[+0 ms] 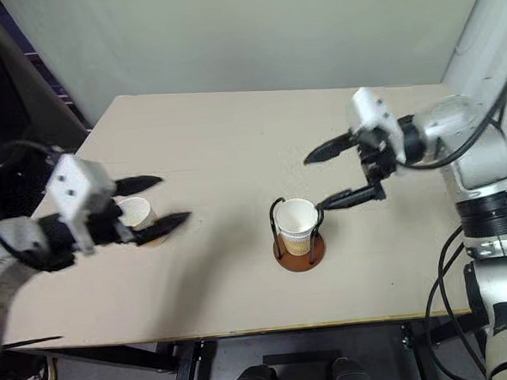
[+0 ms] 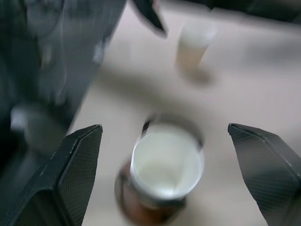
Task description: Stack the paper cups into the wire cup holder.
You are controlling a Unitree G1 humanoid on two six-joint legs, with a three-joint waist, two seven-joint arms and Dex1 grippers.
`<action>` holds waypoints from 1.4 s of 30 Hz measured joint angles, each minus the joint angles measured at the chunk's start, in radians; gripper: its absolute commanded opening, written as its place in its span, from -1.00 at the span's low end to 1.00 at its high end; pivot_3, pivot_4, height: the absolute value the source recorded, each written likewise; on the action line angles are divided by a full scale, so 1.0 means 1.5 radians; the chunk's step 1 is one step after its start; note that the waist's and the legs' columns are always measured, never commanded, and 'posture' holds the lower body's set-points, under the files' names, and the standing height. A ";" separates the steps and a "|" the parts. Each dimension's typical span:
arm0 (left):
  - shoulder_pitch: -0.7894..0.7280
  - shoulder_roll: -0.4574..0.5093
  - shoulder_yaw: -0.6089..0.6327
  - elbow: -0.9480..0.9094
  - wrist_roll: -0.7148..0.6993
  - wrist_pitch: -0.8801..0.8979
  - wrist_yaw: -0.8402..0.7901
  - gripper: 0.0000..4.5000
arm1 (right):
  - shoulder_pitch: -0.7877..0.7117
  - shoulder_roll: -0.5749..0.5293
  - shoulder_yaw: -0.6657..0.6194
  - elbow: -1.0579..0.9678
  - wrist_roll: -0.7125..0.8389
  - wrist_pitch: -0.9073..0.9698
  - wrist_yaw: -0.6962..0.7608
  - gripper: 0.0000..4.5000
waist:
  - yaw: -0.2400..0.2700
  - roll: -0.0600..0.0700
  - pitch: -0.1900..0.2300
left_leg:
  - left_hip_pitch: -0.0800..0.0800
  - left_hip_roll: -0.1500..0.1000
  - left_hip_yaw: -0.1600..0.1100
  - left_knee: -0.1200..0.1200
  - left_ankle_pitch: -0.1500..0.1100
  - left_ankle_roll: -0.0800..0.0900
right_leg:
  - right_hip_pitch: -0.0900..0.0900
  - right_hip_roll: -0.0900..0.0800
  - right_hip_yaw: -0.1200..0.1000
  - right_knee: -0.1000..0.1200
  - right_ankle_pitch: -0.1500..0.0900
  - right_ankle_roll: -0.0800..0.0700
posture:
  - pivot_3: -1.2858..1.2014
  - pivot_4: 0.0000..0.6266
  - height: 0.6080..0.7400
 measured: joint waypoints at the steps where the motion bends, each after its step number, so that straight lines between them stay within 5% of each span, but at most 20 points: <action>1: 0.014 0.030 0.001 0.024 0.026 -0.013 -0.012 0.85 | 0.000 0.008 -0.007 0.008 0.004 0.006 -0.017 0.97 | 0.000 0.000 0.000 | 0.000 0.000 0.000 0.000 0.000 0.000 | 0.000 0.000 0.000 0.000 0.000 0.000 | 0.03 -0.52 1.00; 7: 0.043 0.103 -0.051 0.109 0.134 -0.079 -0.044 0.85 | 0.037 0.017 0.009 0.012 -0.014 0.004 -0.061 0.97 | 0.002 0.000 0.000 | -0.002 0.001 -0.002 -0.001 -0.001 0.000 | -0.003 0.000 -0.001 0.001 -0.001 -0.001 | 0.03 -0.52 1.00; 17: 0.039 0.115 -0.146 0.175 0.236 -0.133 -0.044 0.85 | 0.057 0.005 0.009 -0.016 -0.021 0.007 -0.081 0.97 | 0.001 0.000 0.000 | -0.005 0.003 -0.002 -0.001 -0.004 -0.001 | -0.006 0.002 -0.001 0.001 0.002 0.003 | 0.03 -0.52 1.00; 20: 0.009 0.097 -0.194 0.203 0.267 -0.154 -0.037 0.58 | 0.062 0.000 0.009 -0.023 -0.022 0.008 -0.089 1.00 | 0.002 0.000 0.000 | -0.005 0.003 -0.002 -0.001 -0.004 -0.001 | -0.006 0.002 -0.002 0.001 0.002 0.003 | 0.03 -0.52 1.00; 30: -0.044 0.070 -0.235 0.239 0.308 -0.177 -0.034 -0.99 | 0.073 -0.015 0.010 -0.043 -0.027 0.021 -0.105 1.00 | 0.001 0.000 0.000 | -0.005 0.004 -0.002 -0.001 -0.004 -0.001 | -0.007 0.003 -0.002 0.001 0.002 0.003 | 0.03 -0.52 1.00; 37: -0.056 0.067 -0.226 0.208 0.267 -0.179 -0.086 -0.99 | 0.076 -0.017 0.010 -0.043 -0.027 0.022 -0.107 1.00 | 0.001 0.000 0.000 | -0.005 0.004 -0.002 -0.001 -0.004 -0.001 | -0.007 0.003 -0.001 0.001 0.002 0.003 | 0.03 -0.52 1.00; 42: -0.202 0.031 -0.214 0.124 0.153 -0.162 -0.138 -0.99 | 0.095 -0.051 0.009 -0.068 -0.018 0.032 -0.086 1.00 | 0.013 -0.001 0.000 | -0.007 0.004 -0.003 0.001 -0.004 -0.001 | -0.006 0.004 -0.002 0.001 0.003 0.005 | 0.03 -0.52 1.00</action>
